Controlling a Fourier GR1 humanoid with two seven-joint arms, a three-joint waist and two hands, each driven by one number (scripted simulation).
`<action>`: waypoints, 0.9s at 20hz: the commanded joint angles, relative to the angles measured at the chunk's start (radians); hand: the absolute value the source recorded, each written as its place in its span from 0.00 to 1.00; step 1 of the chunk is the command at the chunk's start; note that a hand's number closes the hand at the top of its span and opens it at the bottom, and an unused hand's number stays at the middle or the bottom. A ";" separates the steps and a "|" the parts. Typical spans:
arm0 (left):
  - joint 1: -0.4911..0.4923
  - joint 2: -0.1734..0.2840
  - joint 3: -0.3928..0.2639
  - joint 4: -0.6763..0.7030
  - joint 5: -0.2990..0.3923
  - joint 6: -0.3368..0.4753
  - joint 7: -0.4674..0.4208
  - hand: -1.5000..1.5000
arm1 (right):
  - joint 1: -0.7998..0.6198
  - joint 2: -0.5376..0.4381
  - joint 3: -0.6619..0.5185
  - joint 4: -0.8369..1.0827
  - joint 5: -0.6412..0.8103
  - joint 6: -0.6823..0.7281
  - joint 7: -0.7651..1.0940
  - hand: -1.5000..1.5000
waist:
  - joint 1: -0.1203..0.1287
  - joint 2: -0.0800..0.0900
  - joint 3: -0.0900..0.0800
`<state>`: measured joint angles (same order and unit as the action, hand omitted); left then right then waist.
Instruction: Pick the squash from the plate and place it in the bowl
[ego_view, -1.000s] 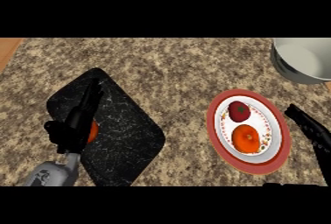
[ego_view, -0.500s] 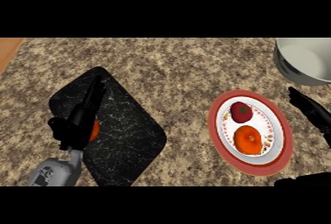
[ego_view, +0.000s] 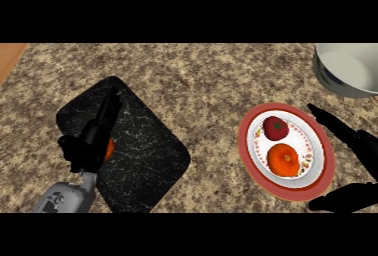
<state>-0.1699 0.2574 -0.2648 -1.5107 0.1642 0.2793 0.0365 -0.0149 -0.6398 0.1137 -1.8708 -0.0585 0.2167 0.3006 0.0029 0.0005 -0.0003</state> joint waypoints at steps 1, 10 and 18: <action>-0.003 -0.029 0.019 -0.011 -0.033 -0.013 0.026 0.50 | 0.047 0.038 -0.009 -0.015 0.029 0.069 0.010 0.00 | -0.006 -0.001 0.000; 0.080 -0.065 0.048 -0.004 -0.077 -0.075 -0.054 0.50 | 0.092 0.146 -0.088 0.043 0.029 0.146 -0.138 0.00 | -0.006 -0.001 0.000; -0.048 -0.087 0.118 0.014 -0.086 -0.108 0.060 0.50 | 0.086 0.225 -0.143 0.112 0.014 0.214 -0.175 0.00 | -0.006 0.000 0.000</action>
<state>-0.1611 0.1996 -0.1603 -1.5400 0.0948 0.1787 0.0801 0.0825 -0.4542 -0.0117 -1.8263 -0.0513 0.4086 0.1648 -0.0026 -0.0007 -0.0001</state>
